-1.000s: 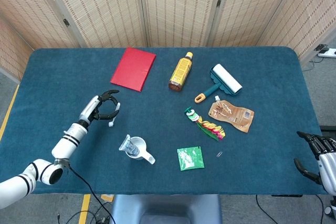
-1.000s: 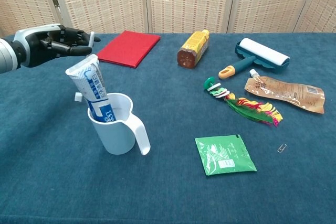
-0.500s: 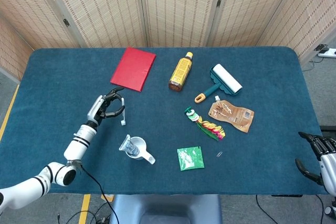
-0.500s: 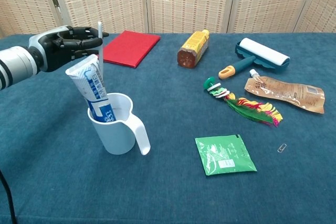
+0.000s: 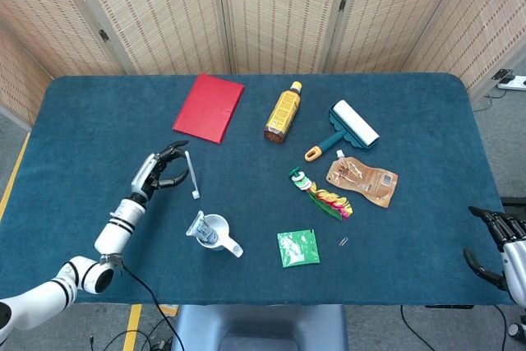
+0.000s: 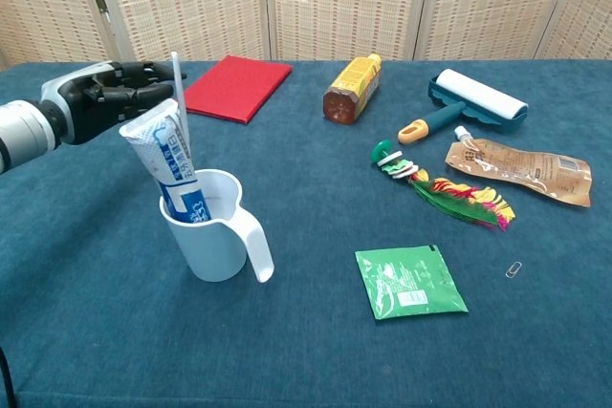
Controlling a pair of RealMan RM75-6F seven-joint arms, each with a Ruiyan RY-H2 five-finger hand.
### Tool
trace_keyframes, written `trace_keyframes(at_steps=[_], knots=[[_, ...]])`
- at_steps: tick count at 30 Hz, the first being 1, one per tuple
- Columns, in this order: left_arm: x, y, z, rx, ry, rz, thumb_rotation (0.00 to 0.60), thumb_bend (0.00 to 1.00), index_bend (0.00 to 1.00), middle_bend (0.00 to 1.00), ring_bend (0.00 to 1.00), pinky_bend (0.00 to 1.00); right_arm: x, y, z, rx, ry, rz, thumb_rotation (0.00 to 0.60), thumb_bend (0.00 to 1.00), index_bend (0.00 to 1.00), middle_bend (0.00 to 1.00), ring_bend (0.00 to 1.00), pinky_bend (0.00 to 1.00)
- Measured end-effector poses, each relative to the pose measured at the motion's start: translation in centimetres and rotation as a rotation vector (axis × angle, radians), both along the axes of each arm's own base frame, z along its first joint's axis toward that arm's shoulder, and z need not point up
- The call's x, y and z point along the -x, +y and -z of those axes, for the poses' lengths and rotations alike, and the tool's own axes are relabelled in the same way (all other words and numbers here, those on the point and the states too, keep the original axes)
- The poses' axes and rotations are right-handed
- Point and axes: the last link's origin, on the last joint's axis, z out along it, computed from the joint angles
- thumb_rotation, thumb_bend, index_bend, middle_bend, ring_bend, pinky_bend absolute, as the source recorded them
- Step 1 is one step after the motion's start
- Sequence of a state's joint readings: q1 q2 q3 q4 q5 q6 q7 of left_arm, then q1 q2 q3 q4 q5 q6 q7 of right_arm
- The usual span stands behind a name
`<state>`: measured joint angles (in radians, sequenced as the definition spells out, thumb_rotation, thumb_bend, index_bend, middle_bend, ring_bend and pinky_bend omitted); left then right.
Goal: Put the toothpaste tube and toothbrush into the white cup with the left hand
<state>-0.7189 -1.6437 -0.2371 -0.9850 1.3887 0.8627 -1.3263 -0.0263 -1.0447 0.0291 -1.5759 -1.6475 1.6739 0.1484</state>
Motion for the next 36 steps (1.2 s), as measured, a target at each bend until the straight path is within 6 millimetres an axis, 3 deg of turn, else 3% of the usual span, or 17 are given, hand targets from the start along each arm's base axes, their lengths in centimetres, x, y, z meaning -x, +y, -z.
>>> trace_keyframes(at_steps=[4,7,13,15,19,21,25,27,29,36], knots=[[0.7,-0.3,-0.9,-0.026,0.002,0.025,0.600,0.39,0.19,0.08,0.00,0.13,-0.1,0.0,0.0,0.000,0.001,-0.004,0.600,0.22,0.19,0.29,0.25,0.26],[1.0,-0.5,-1.7,-0.060,0.015,0.054,0.600,0.38,0.17,0.07,0.00,0.13,-0.2,-0.1,0.0,-0.001,0.003,-0.008,0.600,0.22,0.19,0.29,0.25,0.26],[1.3,0.0,-3.2,-0.108,0.127,0.107,0.600,0.38,0.27,0.06,0.00,0.13,-0.4,-0.2,0.1,-0.007,0.006,-0.016,0.600,0.22,0.19,0.29,0.25,0.26],[1.3,0.2,-3.6,-0.117,0.191,0.131,0.600,0.42,0.32,0.07,0.00,0.13,-0.5,-0.2,0.1,-0.010,0.007,-0.018,0.600,0.22,0.19,0.29,0.25,0.26],[1.0,1.0,-4.1,-0.129,0.384,0.210,0.599,0.62,0.37,0.10,0.00,0.13,-0.5,-0.2,0.2,-0.012,0.008,-0.018,0.600,0.22,0.19,0.29,0.25,0.26],[0.6,1.3,-4.1,-0.135,0.473,0.252,0.520,0.68,0.39,0.15,0.01,0.13,-0.5,-0.1,0.2,-0.013,0.009,-0.016,0.600,0.22,0.19,0.29,0.25,0.26],[-0.7,1.9,-3.8,-0.149,0.653,0.368,0.143,0.71,0.42,0.24,0.03,0.13,-0.5,-0.1,0.2,-0.014,0.011,-0.011,0.600,0.22,0.19,0.29,0.25,0.26],[-1.7,2.1,-3.4,-0.141,0.707,0.425,0.036,0.71,0.43,0.25,0.03,0.12,-0.5,-0.2,0.2,-0.014,0.012,-0.012,0.600,0.22,0.19,0.29,0.25,0.26],[-2.6,2.2,-2.7,-0.120,0.746,0.478,0.000,0.71,0.42,0.26,0.03,0.12,-0.5,-0.2,0.2,-0.014,0.012,-0.010,0.600,0.22,0.19,0.29,0.25,0.26],[-4.3,2.4,-0.8,-0.046,0.830,0.574,0.000,0.71,0.39,0.26,0.03,0.11,-0.3,-0.2,0.2,-0.012,0.012,0.001,0.600,0.22,0.19,0.29,0.25,0.26]])
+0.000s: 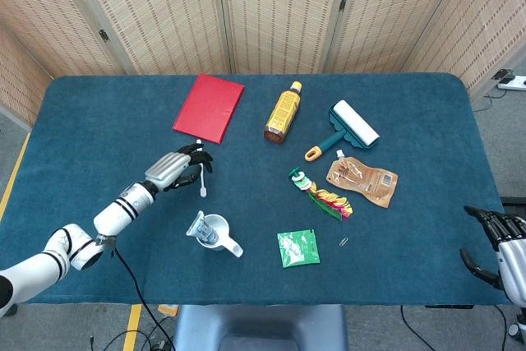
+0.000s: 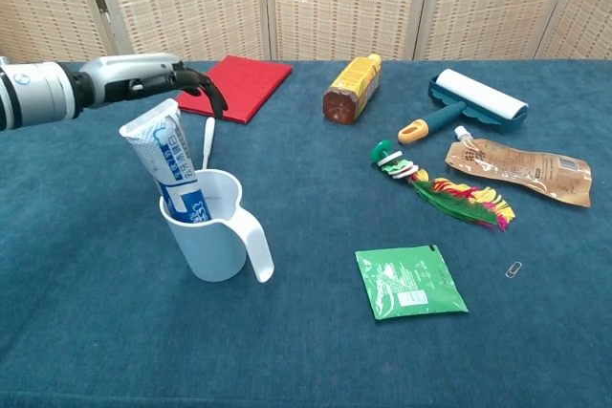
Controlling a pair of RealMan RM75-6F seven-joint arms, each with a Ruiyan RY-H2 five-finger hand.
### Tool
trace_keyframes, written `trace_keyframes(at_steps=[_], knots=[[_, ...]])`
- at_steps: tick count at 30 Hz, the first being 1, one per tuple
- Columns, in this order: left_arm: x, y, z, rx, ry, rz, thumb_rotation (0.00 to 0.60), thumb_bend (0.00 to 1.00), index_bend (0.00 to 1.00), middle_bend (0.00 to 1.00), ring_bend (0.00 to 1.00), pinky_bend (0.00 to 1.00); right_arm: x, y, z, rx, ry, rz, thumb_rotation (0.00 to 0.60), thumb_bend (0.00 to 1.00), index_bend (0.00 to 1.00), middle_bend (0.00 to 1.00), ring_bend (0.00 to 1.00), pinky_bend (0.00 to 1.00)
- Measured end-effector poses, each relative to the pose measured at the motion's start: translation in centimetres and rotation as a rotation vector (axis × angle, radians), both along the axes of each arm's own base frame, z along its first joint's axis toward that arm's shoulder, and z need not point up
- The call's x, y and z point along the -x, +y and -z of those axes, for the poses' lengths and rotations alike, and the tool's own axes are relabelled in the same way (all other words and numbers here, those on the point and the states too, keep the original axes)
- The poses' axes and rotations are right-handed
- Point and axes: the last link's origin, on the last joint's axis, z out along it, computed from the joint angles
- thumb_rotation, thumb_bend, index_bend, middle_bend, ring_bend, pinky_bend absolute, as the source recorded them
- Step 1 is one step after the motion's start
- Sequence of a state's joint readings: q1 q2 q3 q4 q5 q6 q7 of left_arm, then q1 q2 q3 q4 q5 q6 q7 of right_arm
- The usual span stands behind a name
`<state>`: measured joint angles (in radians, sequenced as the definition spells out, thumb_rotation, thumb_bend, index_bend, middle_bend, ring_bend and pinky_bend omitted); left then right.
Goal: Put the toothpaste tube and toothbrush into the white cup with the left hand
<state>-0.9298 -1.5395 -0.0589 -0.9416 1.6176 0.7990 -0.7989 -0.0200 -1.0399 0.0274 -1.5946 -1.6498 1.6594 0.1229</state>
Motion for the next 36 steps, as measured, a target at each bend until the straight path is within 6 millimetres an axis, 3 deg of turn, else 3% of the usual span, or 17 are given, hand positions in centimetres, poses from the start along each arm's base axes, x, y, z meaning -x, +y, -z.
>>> trace_keyframes(at_steps=[19,36], knots=[[-0.1,0.8,3.4,0.025,0.261,0.021,0.000,0.71,0.31,0.26,0.03,0.11,0.7,0.2,-0.1,0.007,-0.006,0.019,0.600,0.22,0.19,0.29,0.25,0.26],[1.5,2.4,2.6,-0.078,0.421,-0.039,0.000,0.71,0.31,0.26,0.03,0.11,0.8,0.6,-0.2,0.014,-0.009,0.018,0.600,0.22,0.19,0.29,0.25,0.26]])
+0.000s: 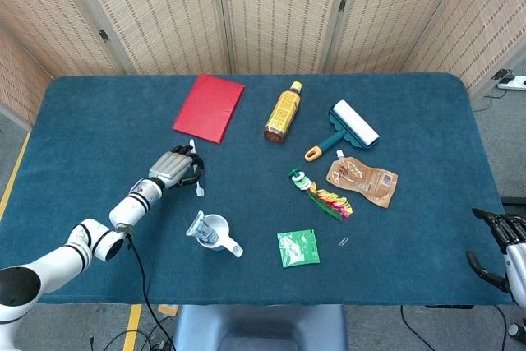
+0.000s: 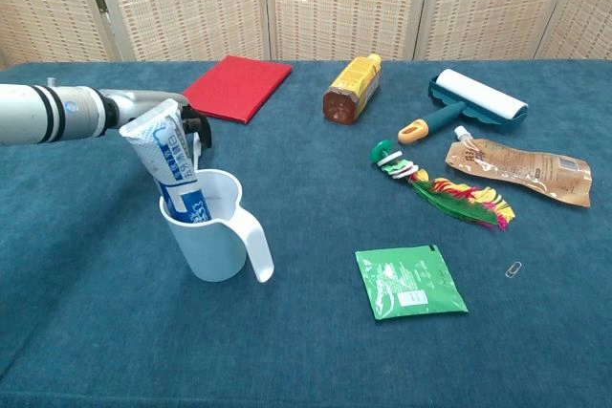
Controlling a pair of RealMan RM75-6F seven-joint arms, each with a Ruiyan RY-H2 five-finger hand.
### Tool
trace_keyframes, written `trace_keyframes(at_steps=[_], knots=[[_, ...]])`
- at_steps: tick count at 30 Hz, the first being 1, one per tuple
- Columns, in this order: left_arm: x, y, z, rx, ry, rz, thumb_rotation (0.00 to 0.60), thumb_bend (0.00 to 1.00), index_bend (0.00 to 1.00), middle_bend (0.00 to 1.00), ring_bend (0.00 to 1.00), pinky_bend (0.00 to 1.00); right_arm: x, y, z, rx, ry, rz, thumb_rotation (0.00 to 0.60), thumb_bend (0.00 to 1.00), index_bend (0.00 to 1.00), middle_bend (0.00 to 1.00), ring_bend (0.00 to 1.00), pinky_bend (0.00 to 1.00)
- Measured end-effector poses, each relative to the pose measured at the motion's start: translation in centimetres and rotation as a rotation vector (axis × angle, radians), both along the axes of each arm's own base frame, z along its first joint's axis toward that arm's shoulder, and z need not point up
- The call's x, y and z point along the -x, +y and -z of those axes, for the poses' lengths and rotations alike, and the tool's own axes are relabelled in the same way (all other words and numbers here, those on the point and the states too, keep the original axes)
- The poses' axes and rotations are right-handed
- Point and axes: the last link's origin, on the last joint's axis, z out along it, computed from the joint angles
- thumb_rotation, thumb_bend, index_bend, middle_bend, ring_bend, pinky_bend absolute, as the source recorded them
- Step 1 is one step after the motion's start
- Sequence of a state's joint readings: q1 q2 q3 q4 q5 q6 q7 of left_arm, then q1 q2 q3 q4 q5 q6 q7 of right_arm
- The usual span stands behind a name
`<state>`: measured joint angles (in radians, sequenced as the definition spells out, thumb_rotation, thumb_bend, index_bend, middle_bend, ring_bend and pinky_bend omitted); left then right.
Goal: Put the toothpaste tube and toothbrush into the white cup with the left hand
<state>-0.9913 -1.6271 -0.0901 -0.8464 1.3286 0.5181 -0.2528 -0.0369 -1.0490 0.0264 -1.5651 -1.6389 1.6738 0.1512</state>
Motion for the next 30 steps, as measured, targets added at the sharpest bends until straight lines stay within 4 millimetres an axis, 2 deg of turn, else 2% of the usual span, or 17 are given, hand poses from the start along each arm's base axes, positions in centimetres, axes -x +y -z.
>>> trace_keyframes(at_steps=[18,30], knots=[[4.9,0.0,-4.2,-0.072,0.113,-0.162,0.000,0.71,0.32,0.26,0.04,0.11,-0.6,0.0,0.1,-0.002,0.001,-0.023,0.600,0.22,0.19,0.29,0.25,0.26],[7.4,-1.9,-6.4,-0.064,0.138,-0.240,0.000,0.71,0.33,0.27,0.04,0.10,-0.9,0.0,0.1,-0.005,0.000,-0.037,0.600,0.22,0.19,0.29,0.25,0.26]])
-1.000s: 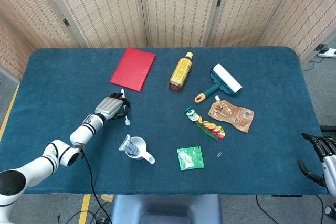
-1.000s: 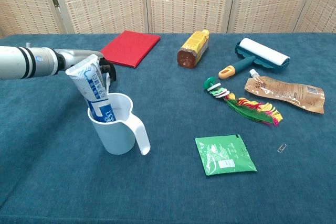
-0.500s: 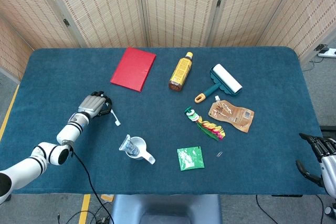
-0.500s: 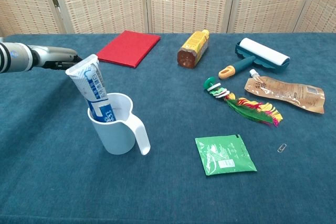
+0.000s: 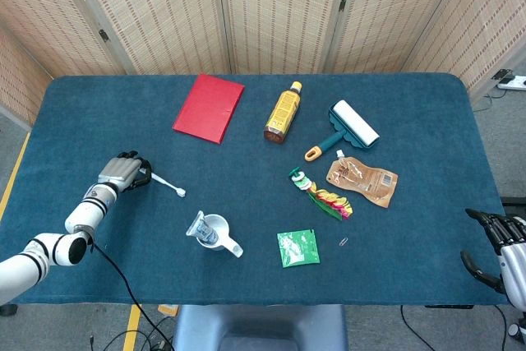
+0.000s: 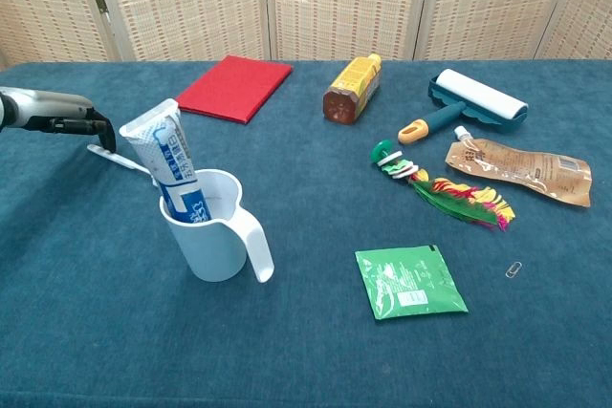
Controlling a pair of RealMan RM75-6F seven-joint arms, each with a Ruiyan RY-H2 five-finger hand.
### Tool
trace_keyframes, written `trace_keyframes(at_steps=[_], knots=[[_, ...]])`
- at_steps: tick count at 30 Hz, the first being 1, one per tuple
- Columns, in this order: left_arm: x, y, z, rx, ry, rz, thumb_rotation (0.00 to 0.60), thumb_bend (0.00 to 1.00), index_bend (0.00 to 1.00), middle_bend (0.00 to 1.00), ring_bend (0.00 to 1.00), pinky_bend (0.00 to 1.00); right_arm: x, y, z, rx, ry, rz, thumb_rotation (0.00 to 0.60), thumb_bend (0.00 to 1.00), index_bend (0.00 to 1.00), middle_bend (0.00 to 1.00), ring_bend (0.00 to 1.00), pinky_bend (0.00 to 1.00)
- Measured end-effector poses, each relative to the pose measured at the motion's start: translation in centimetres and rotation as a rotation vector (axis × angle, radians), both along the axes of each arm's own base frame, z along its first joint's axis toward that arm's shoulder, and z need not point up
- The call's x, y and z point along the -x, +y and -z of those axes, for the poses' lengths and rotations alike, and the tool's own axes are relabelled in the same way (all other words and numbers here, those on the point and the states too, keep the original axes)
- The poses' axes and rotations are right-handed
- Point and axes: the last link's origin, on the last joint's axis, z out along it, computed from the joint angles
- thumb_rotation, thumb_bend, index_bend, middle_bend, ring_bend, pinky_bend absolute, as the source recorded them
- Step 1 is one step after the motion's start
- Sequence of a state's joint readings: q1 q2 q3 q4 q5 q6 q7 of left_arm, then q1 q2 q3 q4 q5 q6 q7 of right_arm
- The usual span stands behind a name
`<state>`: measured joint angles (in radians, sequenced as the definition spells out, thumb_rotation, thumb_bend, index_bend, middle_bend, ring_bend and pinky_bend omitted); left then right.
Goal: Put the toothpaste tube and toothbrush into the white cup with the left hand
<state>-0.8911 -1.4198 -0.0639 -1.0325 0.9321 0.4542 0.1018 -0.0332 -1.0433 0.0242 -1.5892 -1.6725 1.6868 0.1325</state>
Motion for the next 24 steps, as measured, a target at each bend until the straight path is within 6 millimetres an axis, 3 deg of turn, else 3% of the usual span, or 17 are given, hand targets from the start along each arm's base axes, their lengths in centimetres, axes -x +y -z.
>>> trace_keyframes(at_steps=[12,14,15,16,17,19,20,24], knots=[[0.7,-2.3,-1.9,0.006,-0.014,-0.028,0.000,0.70,0.34,0.28,0.05,0.10,-0.1,0.0,0.0,0.003,-0.001,-0.005,0.600,0.22,0.19,0.29,0.25,0.26],[0.6,-2.6,-2.1,-0.010,-0.025,-0.017,0.022,0.64,0.34,0.28,0.06,0.10,-0.1,0.0,0.0,0.003,-0.002,-0.002,0.600,0.22,0.19,0.29,0.25,0.26],[0.6,-2.7,-2.1,-0.022,-0.028,-0.007,0.072,0.62,0.34,0.28,0.06,0.10,-0.1,0.0,0.0,0.002,-0.001,-0.002,0.600,0.22,0.19,0.29,0.25,0.26],[0.6,-2.8,-2.3,-0.039,-0.032,0.011,0.186,0.59,0.33,0.28,0.05,0.10,-0.1,0.0,0.0,0.001,-0.001,-0.003,0.600,0.22,0.19,0.29,0.25,0.26],[0.5,-2.8,-2.3,-0.050,-0.036,0.026,0.353,0.58,0.33,0.28,0.05,0.10,-0.1,-0.1,0.0,-0.001,0.000,-0.005,0.600,0.22,0.19,0.29,0.25,0.26],[0.3,-2.9,-2.2,-0.061,-0.043,0.066,0.558,0.55,0.31,0.27,0.05,0.10,-0.2,-0.1,0.1,-0.005,0.000,-0.008,0.600,0.22,0.19,0.29,0.25,0.26],[0.3,-3.0,-2.2,-0.063,-0.045,0.085,0.597,0.53,0.30,0.26,0.05,0.10,-0.2,-0.2,0.1,-0.005,0.000,-0.009,0.600,0.22,0.19,0.29,0.25,0.26],[-0.1,-3.0,-1.8,-0.065,-0.069,0.161,0.600,0.48,0.29,0.22,0.05,0.10,-0.3,-0.2,0.1,-0.004,0.001,-0.009,0.600,0.22,0.19,0.29,0.25,0.26]])
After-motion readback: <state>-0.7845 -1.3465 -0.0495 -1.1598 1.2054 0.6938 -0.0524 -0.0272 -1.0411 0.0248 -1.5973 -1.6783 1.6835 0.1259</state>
